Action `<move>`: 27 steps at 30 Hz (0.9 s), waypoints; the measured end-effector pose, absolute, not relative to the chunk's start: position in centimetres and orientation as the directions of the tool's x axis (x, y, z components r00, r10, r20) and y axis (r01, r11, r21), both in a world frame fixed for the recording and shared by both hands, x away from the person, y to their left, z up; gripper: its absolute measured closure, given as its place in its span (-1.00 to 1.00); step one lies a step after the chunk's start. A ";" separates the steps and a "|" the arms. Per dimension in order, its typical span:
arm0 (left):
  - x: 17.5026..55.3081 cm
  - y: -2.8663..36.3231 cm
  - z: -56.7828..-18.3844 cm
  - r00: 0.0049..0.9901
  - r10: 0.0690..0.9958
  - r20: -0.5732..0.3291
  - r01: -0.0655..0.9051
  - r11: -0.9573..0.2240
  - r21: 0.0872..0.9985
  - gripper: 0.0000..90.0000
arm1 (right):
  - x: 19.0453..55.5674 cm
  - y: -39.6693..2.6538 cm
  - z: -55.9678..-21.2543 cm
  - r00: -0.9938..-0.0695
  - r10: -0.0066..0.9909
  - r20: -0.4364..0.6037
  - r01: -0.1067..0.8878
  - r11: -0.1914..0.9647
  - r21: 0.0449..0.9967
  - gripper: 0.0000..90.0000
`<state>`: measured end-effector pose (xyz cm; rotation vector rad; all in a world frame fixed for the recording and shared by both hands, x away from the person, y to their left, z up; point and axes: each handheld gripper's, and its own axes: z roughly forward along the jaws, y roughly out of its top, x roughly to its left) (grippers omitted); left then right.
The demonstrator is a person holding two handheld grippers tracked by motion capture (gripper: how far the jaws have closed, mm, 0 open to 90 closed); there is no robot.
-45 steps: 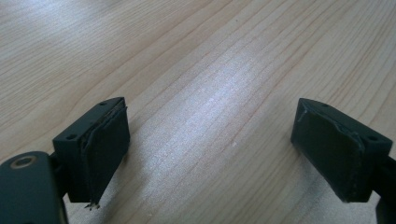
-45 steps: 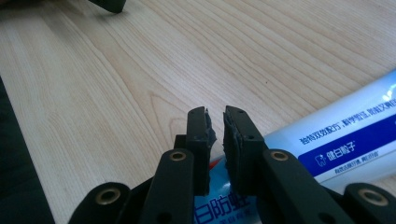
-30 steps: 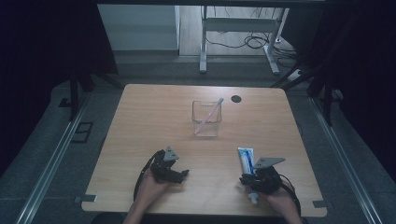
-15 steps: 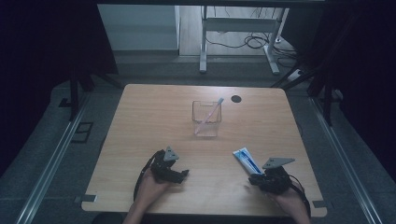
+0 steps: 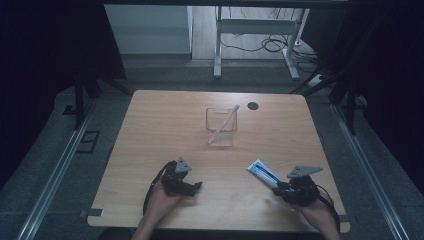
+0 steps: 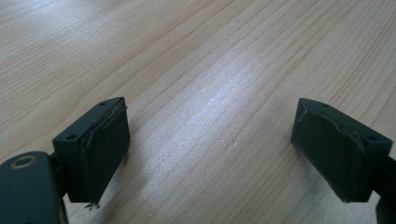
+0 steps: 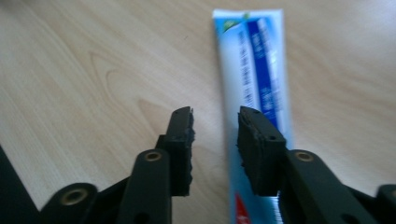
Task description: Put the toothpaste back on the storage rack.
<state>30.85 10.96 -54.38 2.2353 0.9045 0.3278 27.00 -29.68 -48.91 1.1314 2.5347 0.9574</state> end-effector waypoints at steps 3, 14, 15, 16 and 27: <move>30.9 11.0 -54.4 0.725 0.688 -0.024 0.513 -0.517 0.686 -0.74 | 27.4 -30.1 -48.1 -0.674 0.736 0.057 0.600 0.500 0.625 0.28; 30.9 11.0 -54.4 0.725 0.688 -0.024 0.513 -0.516 0.686 -0.74 | 28.9 -30.7 -48.4 -0.665 0.745 0.046 0.653 0.551 0.519 0.02; 30.9 11.0 -54.4 0.725 0.688 -0.025 0.513 -0.516 0.686 -0.74 | 29.1 -30.6 -48.4 -0.668 0.743 0.045 0.654 0.557 0.512 0.02; 30.9 11.0 -54.4 0.725 0.688 -0.025 0.513 -0.517 0.686 -0.74 | 29.2 -30.5 -48.5 -0.666 0.744 0.047 0.660 0.559 0.502 0.02; 30.9 11.0 -54.4 0.726 0.688 -0.024 0.513 -0.518 0.685 -0.74 | 30.9 -28.8 -49.5 -0.664 0.746 0.041 0.700 0.603 0.382 0.11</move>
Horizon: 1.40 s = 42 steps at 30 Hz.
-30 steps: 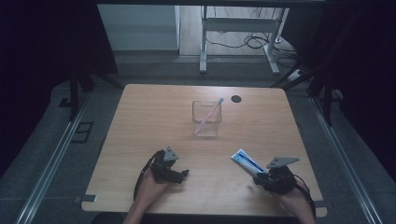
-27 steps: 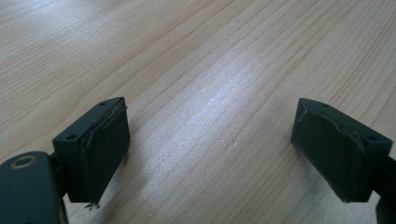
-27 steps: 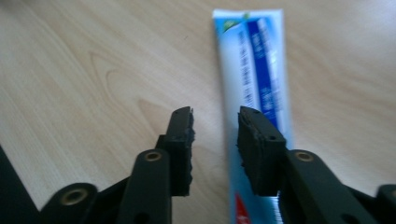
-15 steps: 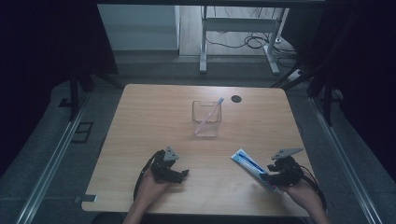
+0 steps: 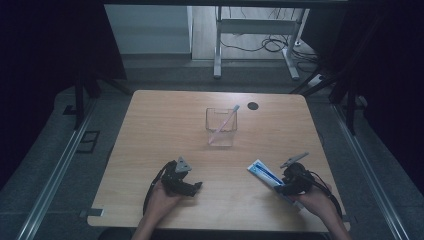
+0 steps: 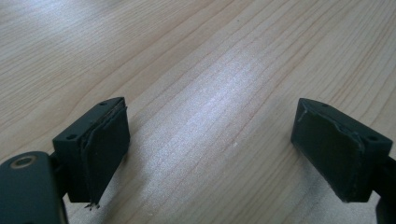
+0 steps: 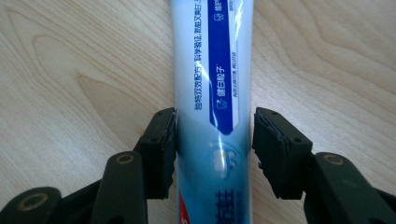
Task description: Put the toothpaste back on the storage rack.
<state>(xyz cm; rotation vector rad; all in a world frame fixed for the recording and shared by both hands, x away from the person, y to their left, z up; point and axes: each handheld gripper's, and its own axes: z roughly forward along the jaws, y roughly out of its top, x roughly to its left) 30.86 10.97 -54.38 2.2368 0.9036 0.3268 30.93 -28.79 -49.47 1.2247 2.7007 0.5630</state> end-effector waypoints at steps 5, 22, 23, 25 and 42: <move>30.9 11.0 -54.4 0.726 0.688 -0.024 0.513 -0.517 0.685 -0.74 | 31.6 -28.0 -49.6 -0.670 0.741 0.030 0.705 0.624 0.336 0.11; 30.8 11.0 -54.4 0.725 0.688 -0.024 0.514 -0.518 0.683 -0.74 | 33.4 -26.2 -50.1 -0.686 0.727 0.018 0.716 0.670 0.197 0.13; 30.9 11.0 -54.4 0.726 0.687 -0.025 0.514 -0.518 0.684 -0.74 | 33.5 -26.1 -50.0 -0.684 0.729 0.018 0.719 0.670 0.187 0.17; 30.8 11.0 -54.4 0.725 0.688 -0.024 0.514 -0.518 0.683 -0.74 | 33.6 -26.0 -49.9 -0.675 0.737 0.021 0.728 0.662 0.176 0.30; 30.9 11.0 -54.4 0.727 0.687 -0.024 0.513 -0.519 0.684 -0.74 | 33.3 -27.0 -48.4 -0.686 0.727 0.043 0.709 0.653 0.267 0.63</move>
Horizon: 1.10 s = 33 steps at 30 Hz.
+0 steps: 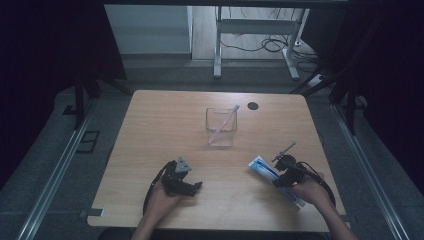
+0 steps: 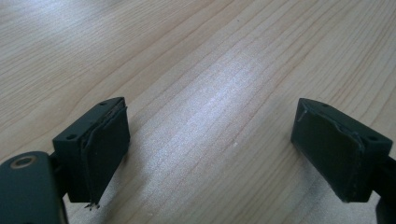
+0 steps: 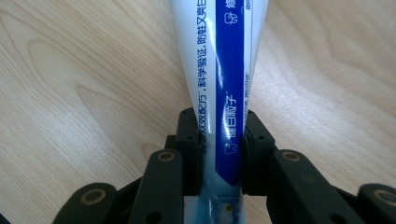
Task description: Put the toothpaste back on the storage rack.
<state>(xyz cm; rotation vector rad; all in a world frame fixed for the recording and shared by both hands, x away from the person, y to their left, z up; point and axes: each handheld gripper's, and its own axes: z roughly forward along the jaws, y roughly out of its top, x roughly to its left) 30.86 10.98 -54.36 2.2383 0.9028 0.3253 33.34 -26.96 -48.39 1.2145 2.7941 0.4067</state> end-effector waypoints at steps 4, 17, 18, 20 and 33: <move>30.9 11.0 -54.4 0.727 0.686 -0.024 0.513 -0.519 0.683 -0.74 | 33.4 -27.2 -47.3 -0.680 0.731 0.052 0.705 0.634 0.318 0.63; 30.9 11.0 -54.3 0.729 0.684 -0.020 0.509 -0.523 0.684 -0.74 | 34.1 -26.9 -44.7 -0.686 0.725 0.060 0.659 0.585 0.473 0.63; 30.9 11.0 -54.3 0.731 0.682 -0.017 0.508 -0.527 0.681 -0.74 | 34.1 -26.8 -44.6 -0.688 0.723 0.061 0.655 0.582 0.483 0.63; 30.9 11.0 -54.3 0.730 0.683 -0.018 0.509 -0.525 0.682 -0.74 | 34.2 -26.5 -44.2 -0.691 0.720 0.060 0.644 0.575 0.504 0.63; 30.9 11.0 -54.4 0.729 0.684 -0.021 0.509 -0.522 0.684 -0.74 | 35.5 -24.9 -42.3 -0.700 0.710 0.082 0.600 0.522 0.606 0.63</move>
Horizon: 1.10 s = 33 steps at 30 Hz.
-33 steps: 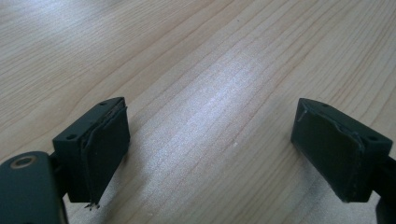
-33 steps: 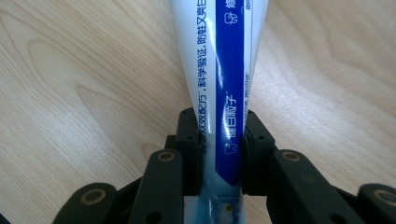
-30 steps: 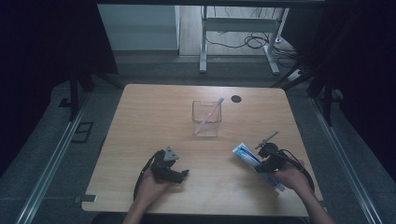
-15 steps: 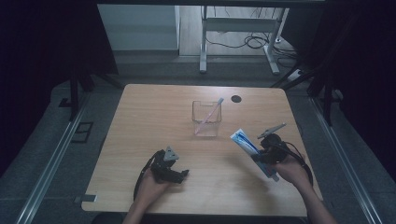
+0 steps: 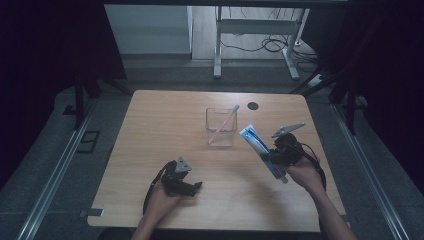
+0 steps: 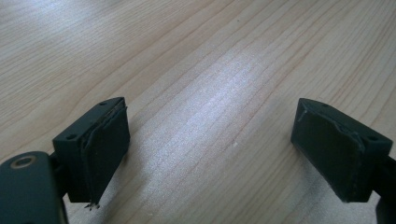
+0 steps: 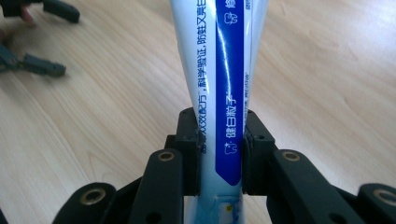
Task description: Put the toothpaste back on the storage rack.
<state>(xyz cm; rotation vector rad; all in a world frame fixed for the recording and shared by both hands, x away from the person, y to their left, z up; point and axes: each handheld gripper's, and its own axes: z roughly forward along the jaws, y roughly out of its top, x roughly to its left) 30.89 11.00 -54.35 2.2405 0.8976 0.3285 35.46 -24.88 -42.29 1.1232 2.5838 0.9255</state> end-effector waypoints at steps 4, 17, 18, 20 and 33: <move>30.9 11.0 -54.4 0.728 0.686 -0.020 0.510 -0.521 0.685 -0.74 | 35.8 -24.5 -41.9 -0.702 0.707 0.085 0.586 0.506 0.633 0.63; 30.9 11.0 -54.4 0.728 0.685 -0.021 0.510 -0.521 0.685 -0.74 | 36.8 -22.7 -41.4 -0.716 0.694 0.078 0.544 0.486 0.684 0.63; 30.9 11.0 -54.4 0.727 0.686 -0.020 0.510 -0.521 0.684 -0.74 | 36.9 -22.5 -41.3 -0.716 0.694 0.076 0.542 0.484 0.687 0.63; 30.9 11.0 -54.3 0.731 0.683 -0.017 0.508 -0.526 0.682 -0.74 | 37.1 -22.3 -41.2 -0.716 0.694 0.077 0.536 0.475 0.698 0.63; 30.9 11.0 -54.3 0.729 0.684 -0.017 0.509 -0.526 0.682 -0.74 | 38.5 -20.8 -40.4 -0.722 0.689 0.067 0.498 0.449 0.742 0.63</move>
